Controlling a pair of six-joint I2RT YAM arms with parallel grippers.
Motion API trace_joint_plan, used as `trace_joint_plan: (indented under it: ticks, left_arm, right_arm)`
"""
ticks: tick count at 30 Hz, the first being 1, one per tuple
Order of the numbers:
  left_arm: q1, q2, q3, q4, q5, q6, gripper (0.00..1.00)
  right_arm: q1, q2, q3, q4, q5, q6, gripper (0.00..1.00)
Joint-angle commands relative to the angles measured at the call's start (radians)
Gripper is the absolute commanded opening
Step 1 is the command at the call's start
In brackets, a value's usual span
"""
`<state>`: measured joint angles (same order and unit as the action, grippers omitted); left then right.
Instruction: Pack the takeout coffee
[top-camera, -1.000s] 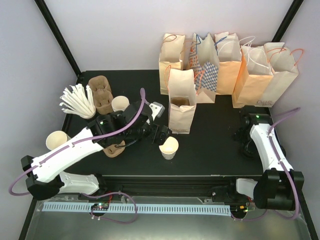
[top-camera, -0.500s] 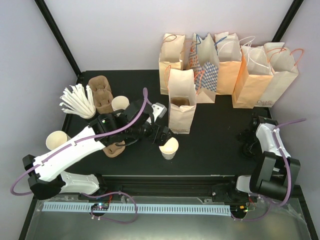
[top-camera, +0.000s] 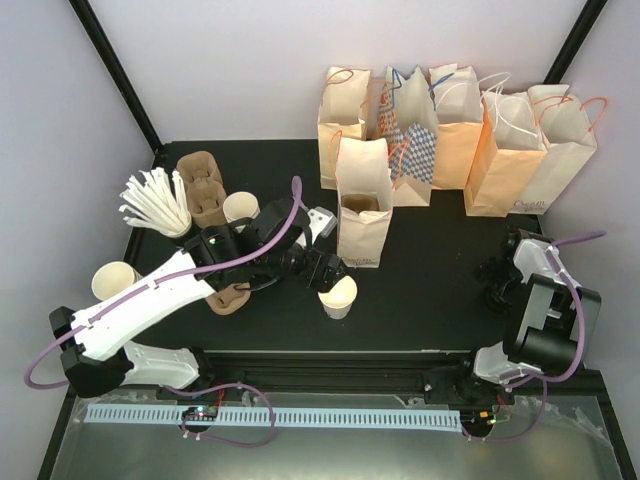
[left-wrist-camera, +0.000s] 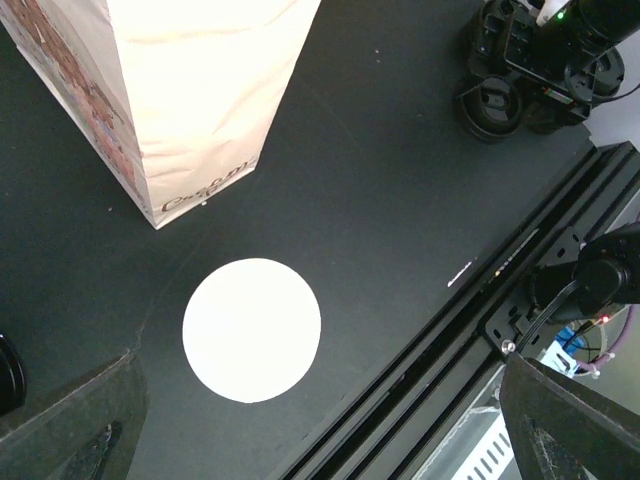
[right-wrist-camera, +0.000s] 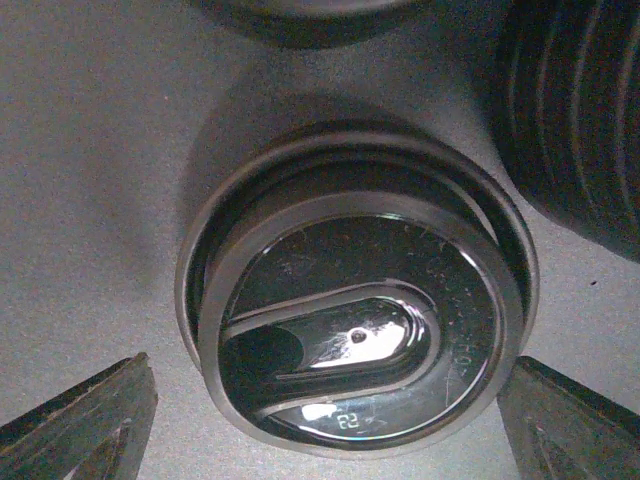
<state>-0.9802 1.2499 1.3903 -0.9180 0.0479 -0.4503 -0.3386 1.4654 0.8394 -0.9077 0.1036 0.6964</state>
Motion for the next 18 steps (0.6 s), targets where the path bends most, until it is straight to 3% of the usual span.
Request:
trace_joint_plan:
  ticks: [1,8,18]
  left_arm:
    - [0.014,0.009,0.018,0.013,0.006,0.02,0.99]
    - [0.028,0.021,0.023,0.015,0.01,0.027,0.99]
    - [0.044,0.052,0.031,0.021,0.021,0.03,0.99]
  right_arm:
    - [-0.017,0.006,0.035,0.027,0.001,-0.024,0.94]
    - [-0.023,0.018,0.054,0.018,0.005,-0.029,0.81]
    - [-0.023,0.028,0.116,-0.046,-0.01,-0.028,0.79]
